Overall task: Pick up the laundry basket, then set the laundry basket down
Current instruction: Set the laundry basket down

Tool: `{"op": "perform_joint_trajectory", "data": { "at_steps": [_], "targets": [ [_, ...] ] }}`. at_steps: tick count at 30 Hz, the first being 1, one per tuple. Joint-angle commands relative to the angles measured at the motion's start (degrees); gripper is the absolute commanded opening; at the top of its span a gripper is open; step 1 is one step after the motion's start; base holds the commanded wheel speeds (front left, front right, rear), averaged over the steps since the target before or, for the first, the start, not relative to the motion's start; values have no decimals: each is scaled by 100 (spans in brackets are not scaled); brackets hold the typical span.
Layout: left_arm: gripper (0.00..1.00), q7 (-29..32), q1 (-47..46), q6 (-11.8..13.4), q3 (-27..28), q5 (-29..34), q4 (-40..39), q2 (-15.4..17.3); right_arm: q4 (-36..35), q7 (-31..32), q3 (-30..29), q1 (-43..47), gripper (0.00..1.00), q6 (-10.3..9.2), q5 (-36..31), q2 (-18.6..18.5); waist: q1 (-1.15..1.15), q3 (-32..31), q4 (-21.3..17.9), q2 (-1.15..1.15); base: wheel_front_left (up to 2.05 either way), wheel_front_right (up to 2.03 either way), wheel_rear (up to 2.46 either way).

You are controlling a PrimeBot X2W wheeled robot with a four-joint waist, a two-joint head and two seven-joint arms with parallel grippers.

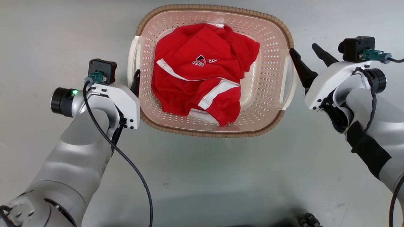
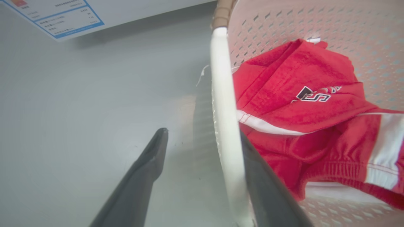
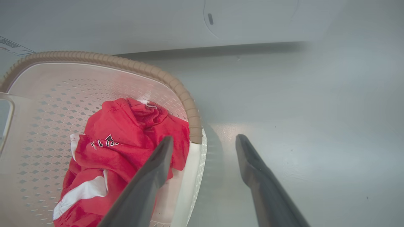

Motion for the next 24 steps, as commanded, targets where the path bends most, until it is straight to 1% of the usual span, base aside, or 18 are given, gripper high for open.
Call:
{"op": "perform_joint_trajectory", "data": {
  "at_steps": [1, 16, 24],
  "targets": [
    [100, -21, 198, 42, 87, -15, 31, 155, 17, -79, 23, 364, 100, -21, 82, -29, 0, -109, -22, 0, 0, 0, 0],
    [100, 67, 626, -97, 104, -159, 31, 234, 194, -79, 91, 704, 100, -21, 200, -2, 0, -812, -2, 0, 0, 0, 0],
    [100, 66, 793, -135, 118, -219, 31, 222, 289, -80, 47, 848, 100, -21, 202, -18, 0, -1106, 44, 0, 0, 0, 0]
  ]
}}
